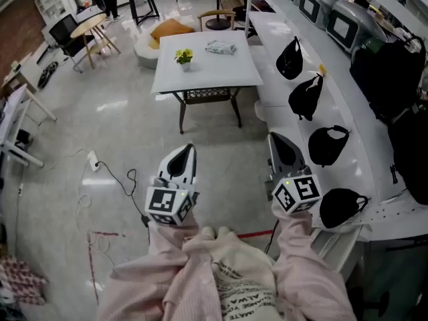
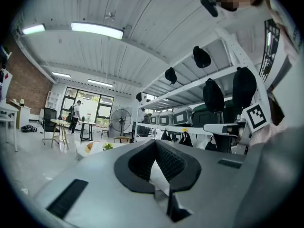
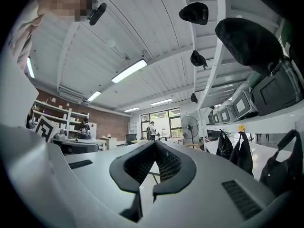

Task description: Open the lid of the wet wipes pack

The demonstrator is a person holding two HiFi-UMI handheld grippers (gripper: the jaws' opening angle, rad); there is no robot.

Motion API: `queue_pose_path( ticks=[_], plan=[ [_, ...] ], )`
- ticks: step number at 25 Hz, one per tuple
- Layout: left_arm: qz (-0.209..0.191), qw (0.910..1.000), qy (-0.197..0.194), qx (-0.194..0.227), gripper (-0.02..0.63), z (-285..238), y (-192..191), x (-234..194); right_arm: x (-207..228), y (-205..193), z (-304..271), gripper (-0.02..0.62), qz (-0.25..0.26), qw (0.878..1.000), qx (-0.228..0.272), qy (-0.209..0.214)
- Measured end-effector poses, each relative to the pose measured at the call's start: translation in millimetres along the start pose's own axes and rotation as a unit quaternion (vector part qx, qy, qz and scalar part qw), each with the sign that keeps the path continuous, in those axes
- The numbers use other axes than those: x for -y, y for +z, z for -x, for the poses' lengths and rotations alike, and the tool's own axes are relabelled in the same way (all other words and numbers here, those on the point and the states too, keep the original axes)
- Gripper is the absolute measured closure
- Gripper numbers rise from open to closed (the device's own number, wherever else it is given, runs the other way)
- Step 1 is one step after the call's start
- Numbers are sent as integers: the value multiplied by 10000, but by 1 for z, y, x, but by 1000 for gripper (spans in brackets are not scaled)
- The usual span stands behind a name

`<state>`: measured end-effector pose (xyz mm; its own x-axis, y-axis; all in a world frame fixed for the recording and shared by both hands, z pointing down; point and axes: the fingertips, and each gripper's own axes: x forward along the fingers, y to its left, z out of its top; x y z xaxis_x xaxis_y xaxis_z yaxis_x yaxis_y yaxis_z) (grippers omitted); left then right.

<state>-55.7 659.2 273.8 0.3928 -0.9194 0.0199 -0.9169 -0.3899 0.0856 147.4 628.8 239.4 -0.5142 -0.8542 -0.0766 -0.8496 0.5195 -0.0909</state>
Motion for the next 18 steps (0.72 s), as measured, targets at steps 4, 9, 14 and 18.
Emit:
queue_pose_path(
  ticks=[4, 9, 14, 18],
  plan=[
    [-20, 10000, 27, 29, 611, -4, 0, 5, 6, -7, 2, 595, -22, 9999, -81, 78],
    [-1, 10000, 81, 32, 611, -8, -4, 10, 15, -19, 3, 575, -57, 9998, -173, 130],
    [99, 9999, 131, 32, 611, -7, -9, 13, 17, -27, -1, 489, -145, 9993, -261, 225],
    [105, 9997, 198, -24, 611, -6, -13, 10, 17, -32, -3, 474, -212, 9990, -299, 252]
  ],
)
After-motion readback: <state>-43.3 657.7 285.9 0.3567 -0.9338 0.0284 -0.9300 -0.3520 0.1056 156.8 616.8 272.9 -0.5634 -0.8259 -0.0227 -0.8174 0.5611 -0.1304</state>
